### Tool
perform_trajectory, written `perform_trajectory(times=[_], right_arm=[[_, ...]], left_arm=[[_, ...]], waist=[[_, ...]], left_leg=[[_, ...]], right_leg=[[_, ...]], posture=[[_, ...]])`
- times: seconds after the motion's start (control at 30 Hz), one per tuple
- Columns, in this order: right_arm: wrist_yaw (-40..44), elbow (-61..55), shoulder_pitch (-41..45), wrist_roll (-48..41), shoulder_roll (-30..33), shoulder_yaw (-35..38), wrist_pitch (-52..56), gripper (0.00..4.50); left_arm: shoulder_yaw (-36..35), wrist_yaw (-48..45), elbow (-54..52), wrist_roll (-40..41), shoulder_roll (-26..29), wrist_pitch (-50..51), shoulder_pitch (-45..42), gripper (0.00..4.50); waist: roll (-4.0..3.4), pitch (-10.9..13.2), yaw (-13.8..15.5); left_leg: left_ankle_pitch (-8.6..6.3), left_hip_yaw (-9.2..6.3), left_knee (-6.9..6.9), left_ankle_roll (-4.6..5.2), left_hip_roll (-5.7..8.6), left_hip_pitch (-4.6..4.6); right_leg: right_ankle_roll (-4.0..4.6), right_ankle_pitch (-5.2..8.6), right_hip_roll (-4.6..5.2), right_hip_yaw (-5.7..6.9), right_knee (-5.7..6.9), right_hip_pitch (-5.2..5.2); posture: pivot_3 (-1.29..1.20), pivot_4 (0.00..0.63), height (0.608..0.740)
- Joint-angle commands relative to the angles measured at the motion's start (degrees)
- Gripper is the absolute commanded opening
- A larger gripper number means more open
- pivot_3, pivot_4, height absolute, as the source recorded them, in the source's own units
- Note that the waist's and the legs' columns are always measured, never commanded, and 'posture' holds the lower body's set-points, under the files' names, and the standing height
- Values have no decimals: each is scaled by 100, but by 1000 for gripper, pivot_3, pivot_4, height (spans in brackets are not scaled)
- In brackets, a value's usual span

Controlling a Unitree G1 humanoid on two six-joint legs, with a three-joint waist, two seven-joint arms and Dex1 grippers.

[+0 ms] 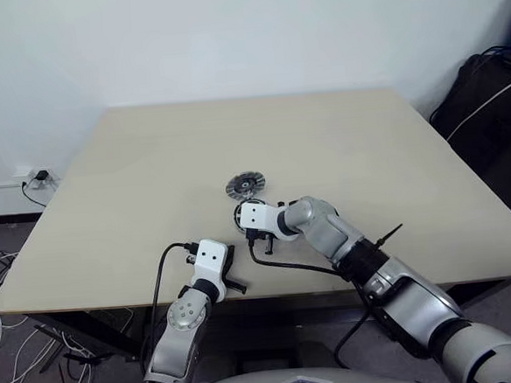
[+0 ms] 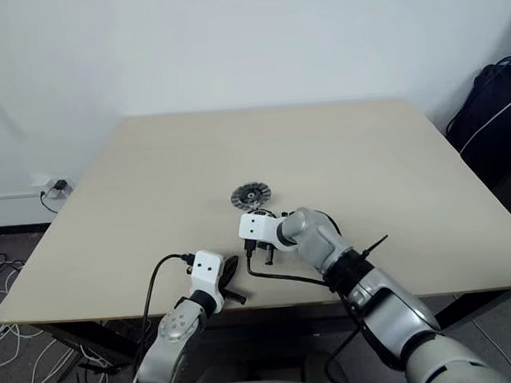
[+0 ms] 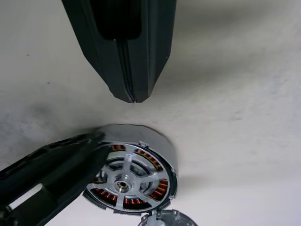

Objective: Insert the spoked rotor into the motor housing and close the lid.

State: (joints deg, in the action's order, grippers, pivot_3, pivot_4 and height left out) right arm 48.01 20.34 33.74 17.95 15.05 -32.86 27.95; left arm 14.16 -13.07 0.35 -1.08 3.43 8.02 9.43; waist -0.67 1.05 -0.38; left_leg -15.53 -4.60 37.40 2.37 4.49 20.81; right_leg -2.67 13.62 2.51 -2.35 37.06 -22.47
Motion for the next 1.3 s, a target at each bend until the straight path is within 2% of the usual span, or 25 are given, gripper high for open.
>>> perform_trajectory(times=[0.03,0.17,0.37,0.63,0.77,0.93,1.3], right_arm=[[-356,-712,-357,-77,67,438,448,97],[-870,-1985,-1189,-210,27,1065,1319,97],[-1132,-3805,-2113,-470,29,1596,2572,97],[-1681,-5454,-2755,-1053,-607,2060,4374,97],[-2100,-5524,-2708,-1314,-1196,2267,4881,97],[-2623,-5192,-2606,-1463,-1622,2487,5061,97],[-3493,-3917,-2318,-1706,-2046,2585,4423,97]], left_arm=[[26,-38,-53,37,-42,-86,-71,0],[79,-79,-28,38,-74,-73,-53,0],[129,-130,-16,36,-111,-52,-15,0],[172,-240,20,45,-93,-13,-51,0],[204,-300,68,33,-78,-2,-125,0],[181,-324,88,33,-65,5,-163,0],[123,-290,42,37,-51,2,-109,0]], waist=[[1,-1,27],[2,0,140],[4,1,223],[5,6,183],[5,7,163],[6,7,155],[1,3,135]], left_leg=[[0,0,0,0,0,1],[-3,-8,0,5,1,17],[-7,-11,9,9,3,61],[-5,-11,21,7,-1,79],[-4,-11,28,5,-3,79],[-4,-10,33,7,1,79],[-2,-10,38,8,1,73]], right_leg=[[0,0,0,0,0,0],[0,1,3,-1,-11,-6],[0,0,6,-1,-13,-43],[-2,1,3,0,-6,-59],[-7,-2,1,3,-4,-58],[-14,-7,2,12,-5,-54],[-17,-10,2,16,-6,-43]], posture=[[0,0,740],[0,0,740],[0,0,740],[0,0,740],[0,0,740],[0,0,740],[0,0,740]])
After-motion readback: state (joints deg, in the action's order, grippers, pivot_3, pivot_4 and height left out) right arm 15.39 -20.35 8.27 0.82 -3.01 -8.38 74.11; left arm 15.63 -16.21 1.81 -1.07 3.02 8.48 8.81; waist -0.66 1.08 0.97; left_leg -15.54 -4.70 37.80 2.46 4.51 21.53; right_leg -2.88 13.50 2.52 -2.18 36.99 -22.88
